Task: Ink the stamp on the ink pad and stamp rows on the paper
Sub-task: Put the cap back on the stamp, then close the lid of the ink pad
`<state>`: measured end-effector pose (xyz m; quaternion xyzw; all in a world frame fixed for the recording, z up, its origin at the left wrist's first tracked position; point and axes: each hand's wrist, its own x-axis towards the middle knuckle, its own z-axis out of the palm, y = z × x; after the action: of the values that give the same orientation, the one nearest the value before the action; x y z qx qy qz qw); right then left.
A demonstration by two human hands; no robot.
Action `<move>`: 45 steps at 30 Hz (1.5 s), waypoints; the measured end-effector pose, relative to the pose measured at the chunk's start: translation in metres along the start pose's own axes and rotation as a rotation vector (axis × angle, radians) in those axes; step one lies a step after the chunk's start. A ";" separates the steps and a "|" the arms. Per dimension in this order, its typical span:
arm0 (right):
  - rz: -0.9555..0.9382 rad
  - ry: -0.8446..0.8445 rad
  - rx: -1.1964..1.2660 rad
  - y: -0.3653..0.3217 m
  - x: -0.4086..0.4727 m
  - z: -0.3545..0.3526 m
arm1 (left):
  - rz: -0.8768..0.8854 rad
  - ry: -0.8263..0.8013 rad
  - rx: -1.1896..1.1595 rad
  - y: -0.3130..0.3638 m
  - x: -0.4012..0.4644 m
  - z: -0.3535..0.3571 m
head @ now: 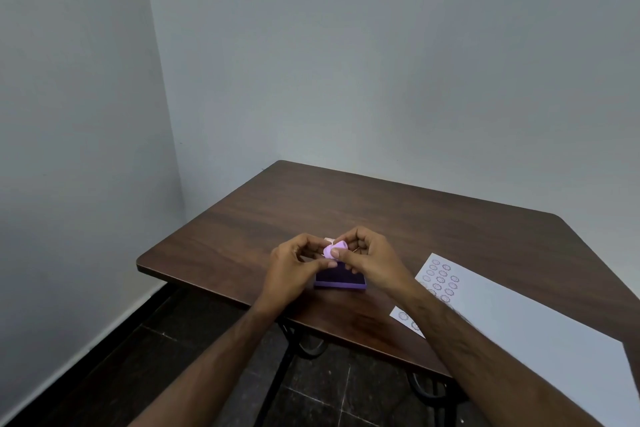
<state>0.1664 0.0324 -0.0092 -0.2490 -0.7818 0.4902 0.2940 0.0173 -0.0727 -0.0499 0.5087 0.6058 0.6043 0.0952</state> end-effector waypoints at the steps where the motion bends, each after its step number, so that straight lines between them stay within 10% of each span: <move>1: -0.003 0.001 -0.007 0.000 0.000 0.001 | -0.010 0.009 -0.009 0.000 0.000 0.000; 12: 0.052 -0.040 -0.121 -0.019 0.021 -0.005 | -0.121 0.099 0.103 -0.001 0.015 -0.018; 20: 0.133 0.053 -0.232 -0.005 0.032 -0.039 | -0.362 0.053 0.623 -0.037 0.052 -0.049; 29: 0.199 0.074 -0.341 0.014 0.037 -0.038 | -0.316 0.051 0.731 -0.039 0.048 -0.042; 32: 0.240 0.111 -0.375 0.019 0.037 -0.040 | 0.000 0.142 0.687 -0.024 0.042 -0.036; 35: 0.245 0.075 -0.446 0.023 0.039 -0.043 | 0.162 -0.054 0.619 -0.006 0.046 -0.017; 38: 0.269 0.028 -0.491 0.023 0.039 -0.046 | -0.044 -0.285 0.647 0.008 0.055 0.006; 45: 0.351 -0.026 -0.550 0.020 0.042 -0.035 | -0.251 -0.323 0.834 0.012 0.069 0.023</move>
<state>0.1636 0.0906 -0.0064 -0.4438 -0.8337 0.3071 0.1168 0.0080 -0.0109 -0.0119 0.5140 0.8313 0.2059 0.0481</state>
